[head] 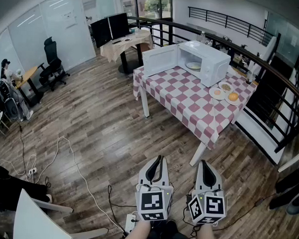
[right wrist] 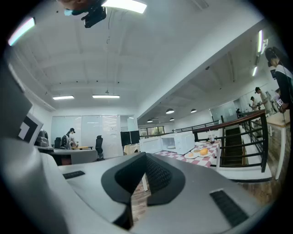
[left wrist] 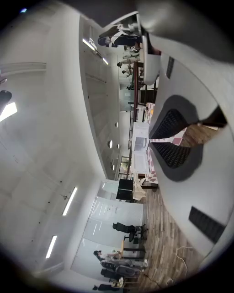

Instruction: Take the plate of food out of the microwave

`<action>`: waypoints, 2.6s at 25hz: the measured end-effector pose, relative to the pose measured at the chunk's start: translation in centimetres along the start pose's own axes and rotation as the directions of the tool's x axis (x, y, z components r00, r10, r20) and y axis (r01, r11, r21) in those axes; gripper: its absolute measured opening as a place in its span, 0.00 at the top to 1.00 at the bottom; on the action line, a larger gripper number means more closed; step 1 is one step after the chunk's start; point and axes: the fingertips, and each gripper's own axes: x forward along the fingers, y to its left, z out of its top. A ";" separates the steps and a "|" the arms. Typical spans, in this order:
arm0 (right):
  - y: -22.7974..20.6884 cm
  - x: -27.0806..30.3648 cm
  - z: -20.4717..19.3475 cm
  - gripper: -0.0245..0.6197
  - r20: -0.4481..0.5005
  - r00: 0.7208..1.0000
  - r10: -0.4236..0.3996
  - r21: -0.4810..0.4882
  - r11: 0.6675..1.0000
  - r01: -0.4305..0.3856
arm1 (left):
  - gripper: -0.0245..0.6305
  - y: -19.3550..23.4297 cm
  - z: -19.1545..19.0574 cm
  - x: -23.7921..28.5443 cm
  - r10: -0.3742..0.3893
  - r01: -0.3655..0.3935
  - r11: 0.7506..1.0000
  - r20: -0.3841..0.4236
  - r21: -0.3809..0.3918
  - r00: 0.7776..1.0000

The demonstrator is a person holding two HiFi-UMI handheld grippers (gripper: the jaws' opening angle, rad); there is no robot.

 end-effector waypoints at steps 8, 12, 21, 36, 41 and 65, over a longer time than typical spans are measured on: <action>-0.3 0.2 0.1 0.96 -0.001 1.000 -0.008 -0.004 1.000 0.008 | 0.92 -0.1 0.2 0.3 -0.006 0.006 1.000 0.001 0.002 1.000; -0.6 0.1 0.1 0.96 0.000 1.000 -0.010 -0.001 1.000 0.010 | 0.92 -0.3 0.2 0.3 -0.008 0.008 1.000 0.000 0.008 1.000; -1.0 0.2 -0.3 0.95 -0.011 1.000 0.019 0.014 1.000 -0.019 | 0.92 -0.7 -0.3 0.7 0.008 -0.008 1.000 -0.008 0.010 1.000; -2.0 0.1 -1.7 0.95 -0.053 0.995 0.080 0.031 0.996 -0.078 | 0.92 -0.5 -1.4 -0.5 0.102 -0.102 0.995 -0.022 -0.002 0.995; -1.8 1.5 -1.9 0.95 -0.054 0.994 0.096 0.033 0.995 -0.094 | 0.92 0.1 -1.4 0.6 0.115 -0.115 0.993 -0.020 0.004 0.993; 1.8 22.1 -2.1 0.95 -0.064 0.996 0.070 0.016 0.997 -0.069 | 0.92 11.9 0.2 17.7 0.067 -0.068 0.998 -0.018 -0.009 0.998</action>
